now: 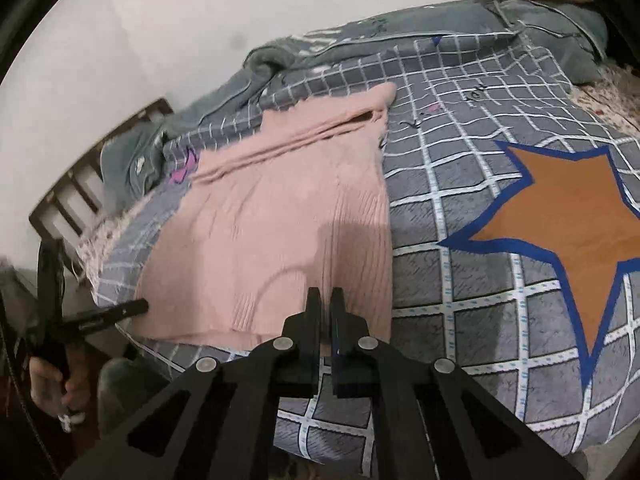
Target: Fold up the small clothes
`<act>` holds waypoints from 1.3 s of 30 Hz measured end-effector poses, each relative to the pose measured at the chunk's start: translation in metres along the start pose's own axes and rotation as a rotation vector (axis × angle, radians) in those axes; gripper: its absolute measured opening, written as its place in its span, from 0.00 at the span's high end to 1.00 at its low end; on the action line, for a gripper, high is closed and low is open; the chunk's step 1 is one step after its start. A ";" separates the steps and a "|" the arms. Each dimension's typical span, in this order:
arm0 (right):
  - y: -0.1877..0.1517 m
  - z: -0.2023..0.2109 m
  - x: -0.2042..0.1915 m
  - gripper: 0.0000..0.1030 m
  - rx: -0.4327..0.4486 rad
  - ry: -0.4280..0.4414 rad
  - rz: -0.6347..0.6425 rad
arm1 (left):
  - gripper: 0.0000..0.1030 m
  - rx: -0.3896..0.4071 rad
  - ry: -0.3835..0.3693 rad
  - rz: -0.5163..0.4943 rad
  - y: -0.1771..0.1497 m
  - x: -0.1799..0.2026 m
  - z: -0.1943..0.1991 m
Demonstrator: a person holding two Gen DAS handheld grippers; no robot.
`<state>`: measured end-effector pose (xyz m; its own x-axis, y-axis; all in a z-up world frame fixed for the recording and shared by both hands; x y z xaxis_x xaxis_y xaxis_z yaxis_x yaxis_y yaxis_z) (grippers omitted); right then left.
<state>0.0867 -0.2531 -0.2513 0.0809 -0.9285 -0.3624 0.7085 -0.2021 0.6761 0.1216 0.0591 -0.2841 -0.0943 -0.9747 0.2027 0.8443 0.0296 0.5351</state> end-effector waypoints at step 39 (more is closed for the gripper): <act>-0.012 -0.007 -0.001 0.56 -0.052 -0.078 0.064 | 0.81 -0.013 0.044 0.050 -0.006 -0.010 0.008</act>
<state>0.0831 -0.2472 -0.2632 0.0739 -0.9608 -0.2672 0.7395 -0.1270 0.6611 0.1131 0.0707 -0.2830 -0.0287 -0.9808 0.1930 0.8540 0.0763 0.5146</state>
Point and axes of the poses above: each gripper's, at about its wrist camera, not at the fingertips, and z roughly against the way its jaws point, x to its right, y to its top, the point moved 10 cm from there along -z, roughly the way its jaws point, and after that the axes turned 1 degree about -y, right-handed, at the moved point
